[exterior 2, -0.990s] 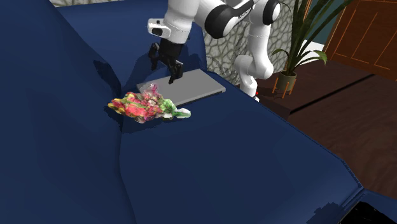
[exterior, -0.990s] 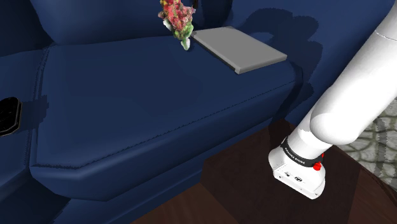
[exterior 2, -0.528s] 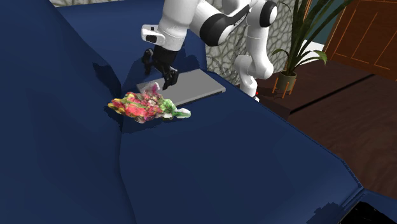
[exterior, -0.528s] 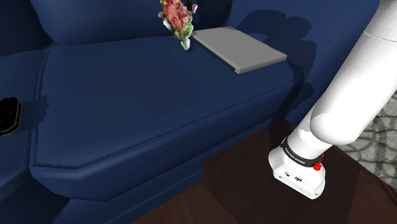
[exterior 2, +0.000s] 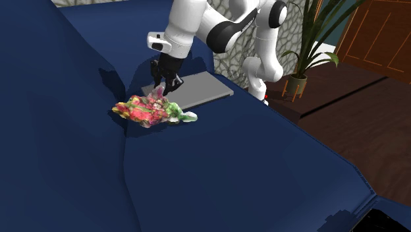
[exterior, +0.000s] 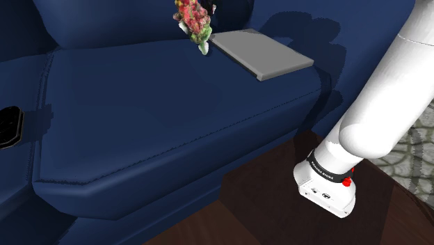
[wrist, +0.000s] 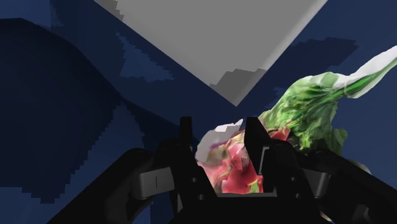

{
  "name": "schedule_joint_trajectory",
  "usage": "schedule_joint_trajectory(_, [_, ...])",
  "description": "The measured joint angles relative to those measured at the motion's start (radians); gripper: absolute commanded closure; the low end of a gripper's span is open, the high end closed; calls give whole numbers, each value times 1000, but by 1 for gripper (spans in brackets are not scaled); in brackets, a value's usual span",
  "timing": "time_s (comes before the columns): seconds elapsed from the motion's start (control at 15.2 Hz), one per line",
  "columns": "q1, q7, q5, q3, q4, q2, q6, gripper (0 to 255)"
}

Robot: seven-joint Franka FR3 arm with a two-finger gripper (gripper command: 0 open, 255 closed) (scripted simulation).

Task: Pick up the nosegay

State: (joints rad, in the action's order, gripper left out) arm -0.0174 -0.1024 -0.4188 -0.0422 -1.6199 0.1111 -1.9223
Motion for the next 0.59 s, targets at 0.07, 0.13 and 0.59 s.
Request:
schedule_joint_trajectory(0.07, [0,0,0,0,0,0,0,255])
schedule_joint_trajectory(0.13, [0,1,0,0,0,0,0,255])
schedule_joint_trajectory(0.59, [-1,-12,4,-1,29,3,26,255])
